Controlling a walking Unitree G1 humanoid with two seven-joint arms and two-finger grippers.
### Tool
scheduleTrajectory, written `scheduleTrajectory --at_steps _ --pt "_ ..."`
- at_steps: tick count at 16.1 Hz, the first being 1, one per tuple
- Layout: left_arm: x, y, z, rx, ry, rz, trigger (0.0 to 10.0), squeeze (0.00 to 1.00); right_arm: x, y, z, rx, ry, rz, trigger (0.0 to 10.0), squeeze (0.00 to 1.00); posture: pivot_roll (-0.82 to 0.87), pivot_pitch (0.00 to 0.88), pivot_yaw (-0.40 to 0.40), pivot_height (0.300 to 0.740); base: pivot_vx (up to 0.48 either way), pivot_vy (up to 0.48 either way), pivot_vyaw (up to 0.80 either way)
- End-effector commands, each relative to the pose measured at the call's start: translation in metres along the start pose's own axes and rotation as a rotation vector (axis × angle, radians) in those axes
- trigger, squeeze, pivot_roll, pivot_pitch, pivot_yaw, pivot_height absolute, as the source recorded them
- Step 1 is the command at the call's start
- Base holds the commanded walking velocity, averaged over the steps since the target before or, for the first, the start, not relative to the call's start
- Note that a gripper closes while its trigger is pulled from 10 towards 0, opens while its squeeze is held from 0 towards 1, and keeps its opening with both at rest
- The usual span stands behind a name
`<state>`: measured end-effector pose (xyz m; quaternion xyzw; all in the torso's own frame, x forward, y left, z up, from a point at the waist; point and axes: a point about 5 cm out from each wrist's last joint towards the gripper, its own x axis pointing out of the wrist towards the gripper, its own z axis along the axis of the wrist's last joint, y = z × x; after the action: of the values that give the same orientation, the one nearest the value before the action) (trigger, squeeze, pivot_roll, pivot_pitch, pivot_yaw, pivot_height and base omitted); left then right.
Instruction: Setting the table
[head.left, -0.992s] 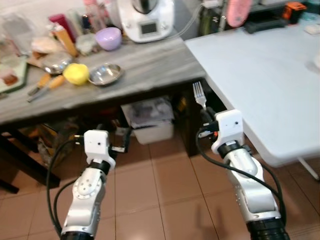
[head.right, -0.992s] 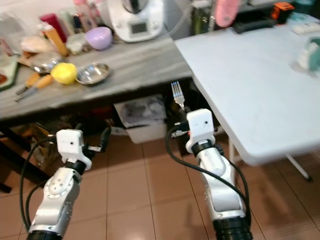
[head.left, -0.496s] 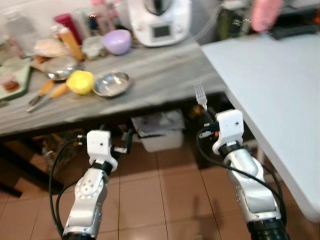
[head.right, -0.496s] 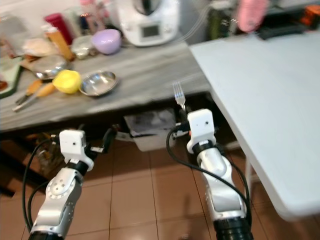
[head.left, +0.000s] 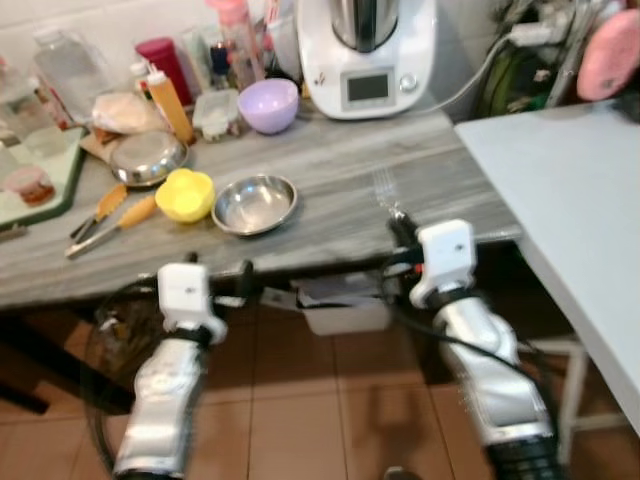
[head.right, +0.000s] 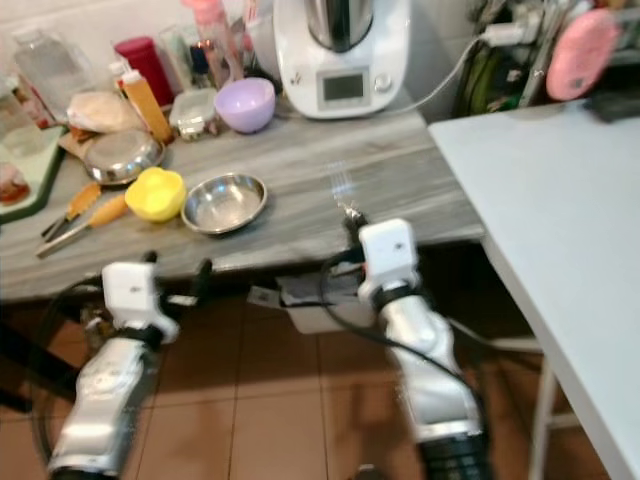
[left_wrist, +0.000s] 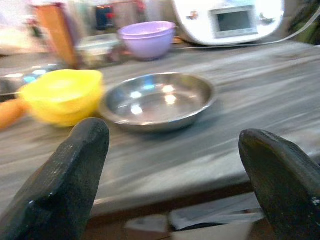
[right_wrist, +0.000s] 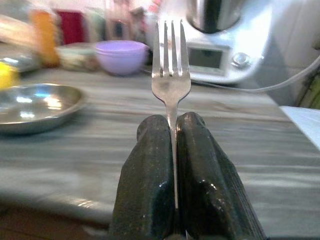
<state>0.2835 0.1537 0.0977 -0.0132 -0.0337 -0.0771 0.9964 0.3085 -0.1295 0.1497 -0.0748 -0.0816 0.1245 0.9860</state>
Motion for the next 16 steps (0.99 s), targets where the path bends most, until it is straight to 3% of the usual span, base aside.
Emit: scheduleTrajectory --at_steps 1,7,12,16 --pt "-0.004 0.011 0.001 0.020 0.005 0.023 10.0 0.00 0.004 0.008 0.009 0.006 -0.040 0.018 10.0 0.00 -0.17 0.085 0.127 0.740 0.379 0.000 0.00" --pt "-0.017 0.013 -0.003 0.057 0.036 -0.017 10.0 0.00 0.003 0.008 0.007 0.001 -0.036 0.004 10.0 0.00 -0.17 0.079 0.125 0.740 0.360 0.000 0.00" --pt "-0.026 0.017 0.007 0.038 0.009 -0.055 10.0 0.00 0.000 0.006 0.005 0.005 -0.033 -0.021 10.0 0.00 -0.16 0.091 0.137 0.740 0.000 0.000 0.00" --pt "-0.053 0.003 0.006 0.047 0.076 -0.263 10.0 0.00 -0.007 0.006 -0.001 0.012 -0.004 -0.054 10.0 0.00 -0.15 0.113 0.148 0.740 0.000 0.000 0.00"
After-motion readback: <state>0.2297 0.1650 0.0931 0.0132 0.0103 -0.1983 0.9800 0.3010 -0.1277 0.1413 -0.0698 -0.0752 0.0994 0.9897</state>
